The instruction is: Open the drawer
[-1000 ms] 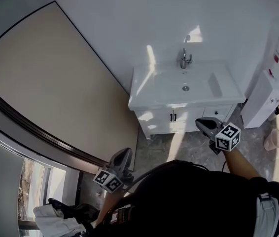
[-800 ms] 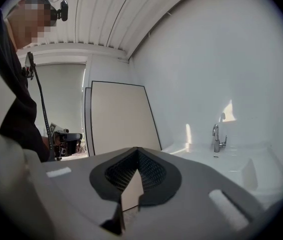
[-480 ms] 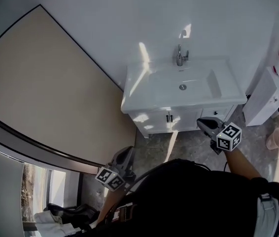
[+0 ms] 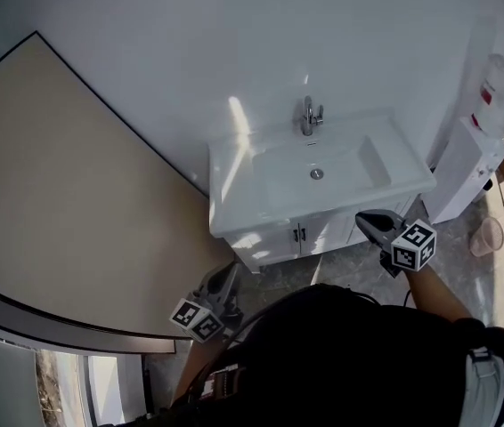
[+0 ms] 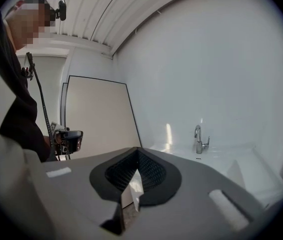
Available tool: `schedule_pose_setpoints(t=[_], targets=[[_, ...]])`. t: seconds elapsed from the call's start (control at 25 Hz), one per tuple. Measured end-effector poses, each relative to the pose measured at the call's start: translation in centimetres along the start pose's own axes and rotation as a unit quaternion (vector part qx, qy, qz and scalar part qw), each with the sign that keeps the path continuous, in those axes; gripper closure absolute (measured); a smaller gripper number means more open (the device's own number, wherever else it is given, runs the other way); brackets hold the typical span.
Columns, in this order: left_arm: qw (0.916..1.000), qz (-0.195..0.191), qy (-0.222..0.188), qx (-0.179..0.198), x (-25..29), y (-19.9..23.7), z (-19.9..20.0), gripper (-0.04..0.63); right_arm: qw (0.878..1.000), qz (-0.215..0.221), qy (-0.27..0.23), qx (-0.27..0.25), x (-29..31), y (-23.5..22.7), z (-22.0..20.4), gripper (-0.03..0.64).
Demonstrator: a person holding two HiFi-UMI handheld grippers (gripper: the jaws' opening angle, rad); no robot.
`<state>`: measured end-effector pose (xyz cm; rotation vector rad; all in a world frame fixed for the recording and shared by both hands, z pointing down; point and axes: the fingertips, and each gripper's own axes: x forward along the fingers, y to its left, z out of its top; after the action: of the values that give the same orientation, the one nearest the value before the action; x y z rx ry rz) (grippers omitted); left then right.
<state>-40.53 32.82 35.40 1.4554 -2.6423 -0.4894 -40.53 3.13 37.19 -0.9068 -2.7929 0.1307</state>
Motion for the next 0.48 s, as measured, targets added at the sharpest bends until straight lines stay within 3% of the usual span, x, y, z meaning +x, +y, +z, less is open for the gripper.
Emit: schedule_pose_setpoints(t=[0.2,0.48], targets=[[0.9994,-0.035,0.003,0.005,0.4,6.2,3.9,0.595,0.999,-0.03,-0.012,-0.006,5.2,0.9,3.2,0.617],[0.9981,-0.058,0.017,-0.006,-0.2,13.9,6.2,0.595,0.999,-0.054,-0.001,-0.001,12.4,2.2,4.1,0.617]])
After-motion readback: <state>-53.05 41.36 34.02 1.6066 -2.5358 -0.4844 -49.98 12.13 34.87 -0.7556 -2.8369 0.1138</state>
